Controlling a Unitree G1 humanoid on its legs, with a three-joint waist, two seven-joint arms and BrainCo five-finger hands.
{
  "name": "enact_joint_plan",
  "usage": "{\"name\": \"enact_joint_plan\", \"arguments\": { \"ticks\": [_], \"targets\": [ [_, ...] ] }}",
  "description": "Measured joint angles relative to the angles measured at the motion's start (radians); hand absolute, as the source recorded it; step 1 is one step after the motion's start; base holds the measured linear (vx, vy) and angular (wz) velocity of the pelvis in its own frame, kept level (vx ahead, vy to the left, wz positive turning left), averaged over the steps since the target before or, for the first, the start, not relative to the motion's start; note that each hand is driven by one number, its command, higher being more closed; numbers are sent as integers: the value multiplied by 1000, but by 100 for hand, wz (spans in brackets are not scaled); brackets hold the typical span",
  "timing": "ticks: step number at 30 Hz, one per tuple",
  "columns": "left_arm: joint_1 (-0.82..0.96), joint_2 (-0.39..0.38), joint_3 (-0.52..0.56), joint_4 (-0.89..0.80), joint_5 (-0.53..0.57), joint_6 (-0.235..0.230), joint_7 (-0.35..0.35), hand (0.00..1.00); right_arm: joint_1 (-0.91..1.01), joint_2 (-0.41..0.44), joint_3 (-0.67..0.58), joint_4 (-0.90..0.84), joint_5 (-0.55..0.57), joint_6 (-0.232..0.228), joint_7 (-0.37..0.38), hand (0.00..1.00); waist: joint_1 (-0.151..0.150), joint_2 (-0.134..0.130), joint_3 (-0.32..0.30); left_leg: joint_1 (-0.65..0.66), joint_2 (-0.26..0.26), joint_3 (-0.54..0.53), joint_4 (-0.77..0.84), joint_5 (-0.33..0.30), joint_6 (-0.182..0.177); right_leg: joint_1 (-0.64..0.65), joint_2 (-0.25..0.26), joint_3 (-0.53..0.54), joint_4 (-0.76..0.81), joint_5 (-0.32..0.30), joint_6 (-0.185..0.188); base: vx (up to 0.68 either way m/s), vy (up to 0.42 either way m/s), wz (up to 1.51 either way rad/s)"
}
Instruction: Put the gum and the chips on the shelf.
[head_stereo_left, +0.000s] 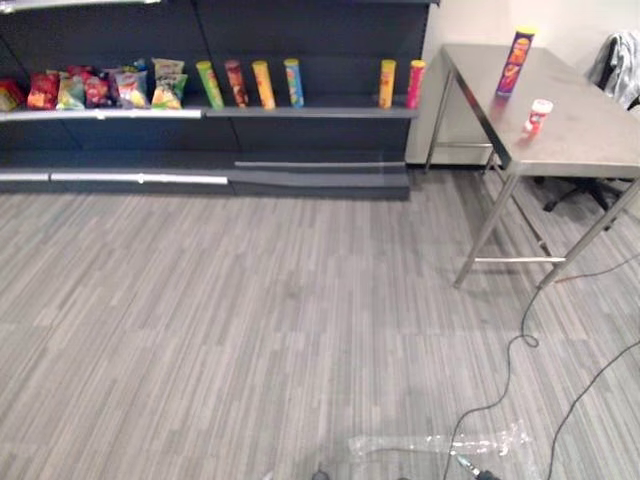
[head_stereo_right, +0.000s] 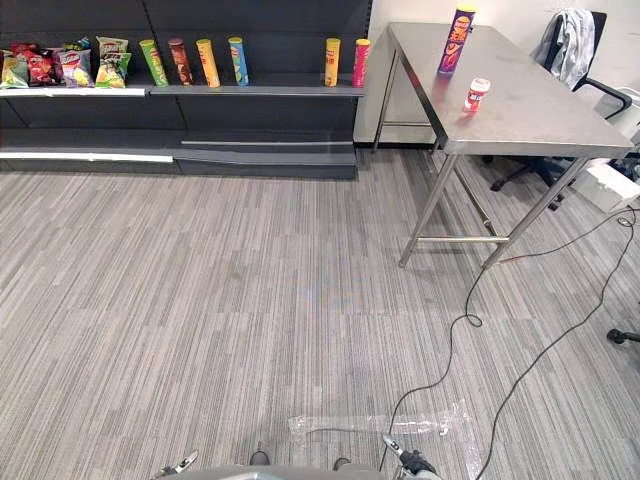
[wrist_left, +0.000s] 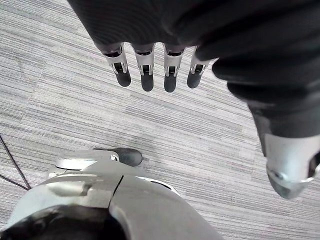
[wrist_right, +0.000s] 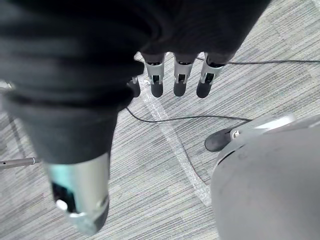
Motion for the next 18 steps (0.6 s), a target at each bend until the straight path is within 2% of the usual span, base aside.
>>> {"name": "enact_joint_plan", "arguments": {
  "ticks": [8, 14, 18],
  "targets": [
    [0, -4, 13, 1, -2, 0, 1, 0, -3, -2, -1, -1, 0, 1, 0, 0, 2, 3, 16, 14, 1, 30, 0, -3, 0, -2, 6, 29, 3, 2, 2, -23, -10, -11],
    [-6, -14, 89, -5, -11, 0, 0, 0, -16, 2, -24, -2, 0, 2, 5, 0, 9, -2, 50, -10, 2, 47, 15, -6, 5, -49, -2, 43, 54, -1, 2, -16, 5, -8],
    [-17, -25, 110, -19, -10, 1, 0, 0, 2, 12, -53, -10, 4, 4, 6, 0, 33, -8, 73, -40, -3, 49, 113, -63, 17, -57, -20, 45, 106, -29, 10, -33, 28, 0]
  ]
}}
